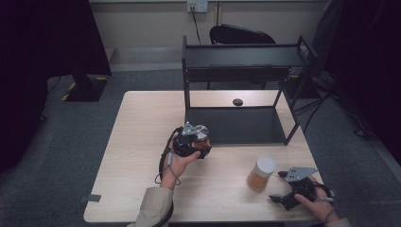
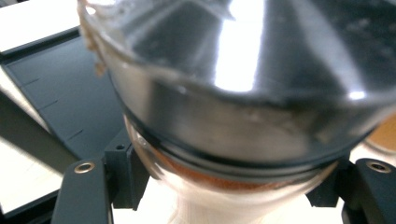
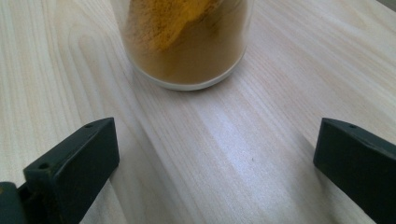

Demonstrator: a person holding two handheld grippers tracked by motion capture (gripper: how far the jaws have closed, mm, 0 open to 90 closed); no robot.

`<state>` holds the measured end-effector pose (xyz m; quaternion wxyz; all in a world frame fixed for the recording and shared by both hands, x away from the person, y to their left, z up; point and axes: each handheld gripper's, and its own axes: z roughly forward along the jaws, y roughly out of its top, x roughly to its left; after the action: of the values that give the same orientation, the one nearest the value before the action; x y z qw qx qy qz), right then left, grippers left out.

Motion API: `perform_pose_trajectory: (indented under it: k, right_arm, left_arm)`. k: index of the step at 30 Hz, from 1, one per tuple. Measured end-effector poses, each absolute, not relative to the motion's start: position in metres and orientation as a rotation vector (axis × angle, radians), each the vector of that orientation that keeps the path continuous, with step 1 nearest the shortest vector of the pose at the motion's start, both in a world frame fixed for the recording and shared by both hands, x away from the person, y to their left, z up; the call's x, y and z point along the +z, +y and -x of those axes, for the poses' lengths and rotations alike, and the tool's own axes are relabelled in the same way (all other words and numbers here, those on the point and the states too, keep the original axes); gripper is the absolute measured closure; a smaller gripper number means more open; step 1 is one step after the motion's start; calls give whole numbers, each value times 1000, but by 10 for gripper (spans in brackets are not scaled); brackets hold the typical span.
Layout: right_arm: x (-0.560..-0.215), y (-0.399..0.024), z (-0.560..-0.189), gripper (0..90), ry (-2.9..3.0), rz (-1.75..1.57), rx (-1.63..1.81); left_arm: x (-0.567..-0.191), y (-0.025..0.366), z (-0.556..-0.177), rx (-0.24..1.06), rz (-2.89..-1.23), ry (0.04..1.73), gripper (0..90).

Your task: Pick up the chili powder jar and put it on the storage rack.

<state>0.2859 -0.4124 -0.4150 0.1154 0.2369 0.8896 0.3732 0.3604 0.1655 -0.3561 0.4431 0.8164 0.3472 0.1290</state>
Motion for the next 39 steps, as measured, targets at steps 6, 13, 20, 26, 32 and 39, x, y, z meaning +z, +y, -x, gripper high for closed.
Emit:
perform_pose_trajectory:
  k: [6, 13, 20, 26, 32, 39]
  right_arm:
    - [-415, -412, -286, 0, 2606, -694, 1093]
    - [-415, -412, -286, 0, 2606, -694, 1093]
    - [-415, -412, -286, 0, 2606, -694, 1094]
    - [-415, -412, -286, 0, 2606, -694, 1093]
    - [-415, -412, -286, 0, 2606, -695, 1093]
    - [-415, -412, -286, 0, 2606, -694, 1093]
  left_arm:
    - [-344, 159, -367, 321, -2035, 846, 303]
    - [-330, 153, -376, 304, -2040, 826, 302]
    - [-314, 146, -385, 293, -2048, 795, 303]
    - [-303, 142, -391, 285, -2051, 788, 302]
    - [-288, 135, -395, 291, -2069, 776, 303]
    - [-272, 133, -400, 286, -2069, 749, 303]
